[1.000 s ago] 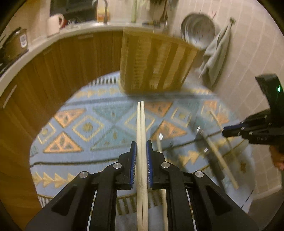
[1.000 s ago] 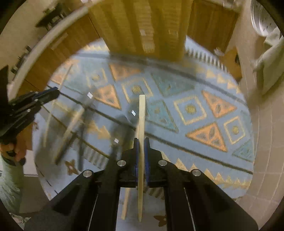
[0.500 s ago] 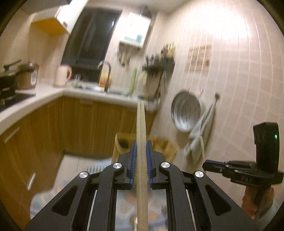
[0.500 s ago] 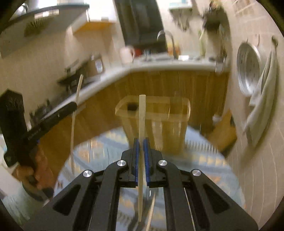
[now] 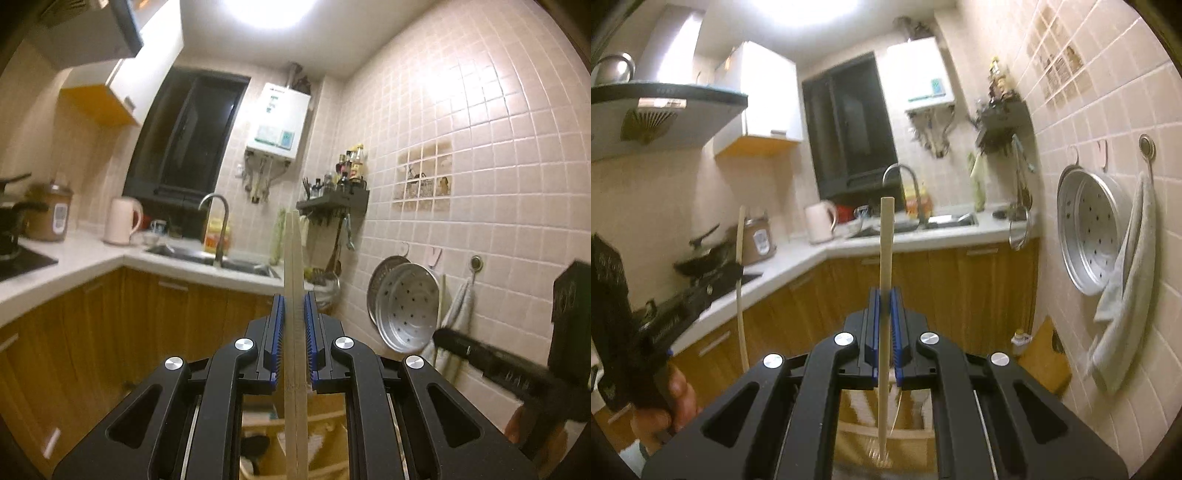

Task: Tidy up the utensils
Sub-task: 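Lower both into the yellow basket, open the left tool while the right tool opens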

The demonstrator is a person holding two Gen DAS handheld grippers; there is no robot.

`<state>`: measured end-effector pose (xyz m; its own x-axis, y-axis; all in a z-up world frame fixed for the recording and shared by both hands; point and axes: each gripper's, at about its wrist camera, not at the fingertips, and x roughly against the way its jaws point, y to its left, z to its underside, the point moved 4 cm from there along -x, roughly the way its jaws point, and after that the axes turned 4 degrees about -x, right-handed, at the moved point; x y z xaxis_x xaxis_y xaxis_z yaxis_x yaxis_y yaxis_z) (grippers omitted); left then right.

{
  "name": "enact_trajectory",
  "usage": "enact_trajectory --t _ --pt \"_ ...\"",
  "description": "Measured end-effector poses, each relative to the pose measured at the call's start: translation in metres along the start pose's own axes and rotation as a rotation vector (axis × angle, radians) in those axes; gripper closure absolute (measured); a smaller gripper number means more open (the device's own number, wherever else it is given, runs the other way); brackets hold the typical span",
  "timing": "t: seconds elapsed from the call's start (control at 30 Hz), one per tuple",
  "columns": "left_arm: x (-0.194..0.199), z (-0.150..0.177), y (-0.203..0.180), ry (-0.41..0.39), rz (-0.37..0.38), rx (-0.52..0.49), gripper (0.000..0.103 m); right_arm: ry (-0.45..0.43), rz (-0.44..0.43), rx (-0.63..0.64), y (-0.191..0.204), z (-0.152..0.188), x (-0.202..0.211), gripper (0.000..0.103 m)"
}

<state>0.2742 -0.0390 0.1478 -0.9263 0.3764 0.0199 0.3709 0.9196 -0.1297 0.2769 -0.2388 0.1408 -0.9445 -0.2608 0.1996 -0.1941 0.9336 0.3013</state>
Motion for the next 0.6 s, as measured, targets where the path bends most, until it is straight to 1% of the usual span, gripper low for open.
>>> enact_trajectory --t 0.1,0.2,0.23,0.3,0.37,0.47,0.6 --pt "-0.009 0.003 0.006 -0.016 -0.006 0.001 0.094 -0.034 0.015 -0.009 -0.008 -0.008 -0.014 0.099" --pt "-0.017 0.012 0.014 -0.023 -0.019 0.016 0.094 -0.052 0.044 0.009 -0.013 -0.002 -0.027 0.099" --pt "-0.021 0.016 0.016 -0.022 -0.029 0.018 0.093 -0.056 0.055 0.021 -0.014 0.003 -0.031 0.099" --pt "-0.028 0.027 0.02 -0.027 -0.083 0.004 0.093 -0.063 0.068 0.036 -0.016 0.012 -0.037 0.099" --pt "-0.036 0.038 0.023 -0.003 -0.102 -0.01 0.093 -0.072 0.083 0.032 -0.02 0.021 -0.041 0.099" --pt "-0.041 0.051 0.029 0.012 -0.117 0.008 0.093 -0.058 0.074 0.018 -0.025 0.032 -0.048 0.098" --pt "-0.041 0.057 0.032 0.018 -0.13 0.016 0.093 -0.038 0.067 0.03 -0.026 0.044 -0.052 0.098"
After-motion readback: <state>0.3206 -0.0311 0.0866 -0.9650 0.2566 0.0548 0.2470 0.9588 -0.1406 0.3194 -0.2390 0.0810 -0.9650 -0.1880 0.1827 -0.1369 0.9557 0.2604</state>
